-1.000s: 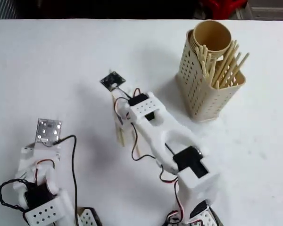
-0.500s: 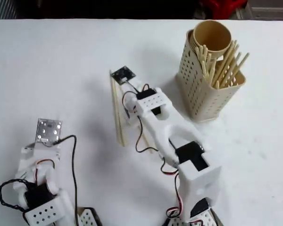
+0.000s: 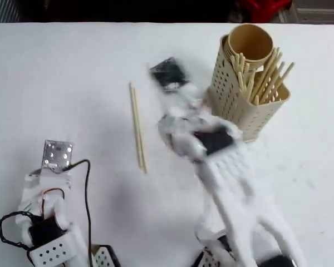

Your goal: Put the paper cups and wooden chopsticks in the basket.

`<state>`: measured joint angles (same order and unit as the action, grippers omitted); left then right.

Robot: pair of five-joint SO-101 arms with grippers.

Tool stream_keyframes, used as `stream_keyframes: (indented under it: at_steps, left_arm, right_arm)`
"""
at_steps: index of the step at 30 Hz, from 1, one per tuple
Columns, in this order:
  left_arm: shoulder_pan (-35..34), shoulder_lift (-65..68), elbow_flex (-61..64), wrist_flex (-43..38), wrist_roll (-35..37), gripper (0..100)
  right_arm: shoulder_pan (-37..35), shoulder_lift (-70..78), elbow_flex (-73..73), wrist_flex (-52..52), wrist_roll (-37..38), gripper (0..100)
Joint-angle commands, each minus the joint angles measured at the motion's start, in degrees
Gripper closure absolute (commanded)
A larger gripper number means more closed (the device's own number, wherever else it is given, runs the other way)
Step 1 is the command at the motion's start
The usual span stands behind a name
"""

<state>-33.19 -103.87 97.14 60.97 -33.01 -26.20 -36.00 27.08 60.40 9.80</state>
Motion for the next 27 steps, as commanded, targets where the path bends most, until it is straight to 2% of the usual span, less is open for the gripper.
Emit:
stream_keyframes:
  at_steps: [1, 5, 8, 13, 21, 27]
  left_arm:
    - [-0.4, -0.4, -0.18, 0.35, -0.26, 86]
    - [-0.4, -0.4, -0.18, 0.35, -0.26, 86]
    - [-0.4, -0.4, -0.18, 0.35, -0.26, 86]
    - [-0.4, -0.4, -0.18, 0.35, -0.26, 86]
    - [-0.4, -0.4, -0.18, 0.35, -0.26, 86]
    - [-0.4, -0.4, -0.18, 0.35, -0.26, 86]
  right_arm:
    - [9.45, -18.95, -1.05, 0.48, -0.09, 98.3]
    - [21.32, -26.33, -6.15, 0.04, 3.34, 98.3]
    - [26.77, -26.68, -8.62, -3.38, 3.87, 98.3]
    - [27.65, -26.68, -3.34, -15.96, 3.87, 98.3]
    - [28.0, -26.68, 15.65, -46.55, 4.31, 98.3]
    - [28.0, -26.68, 20.04, -46.37, 4.4, 98.3]
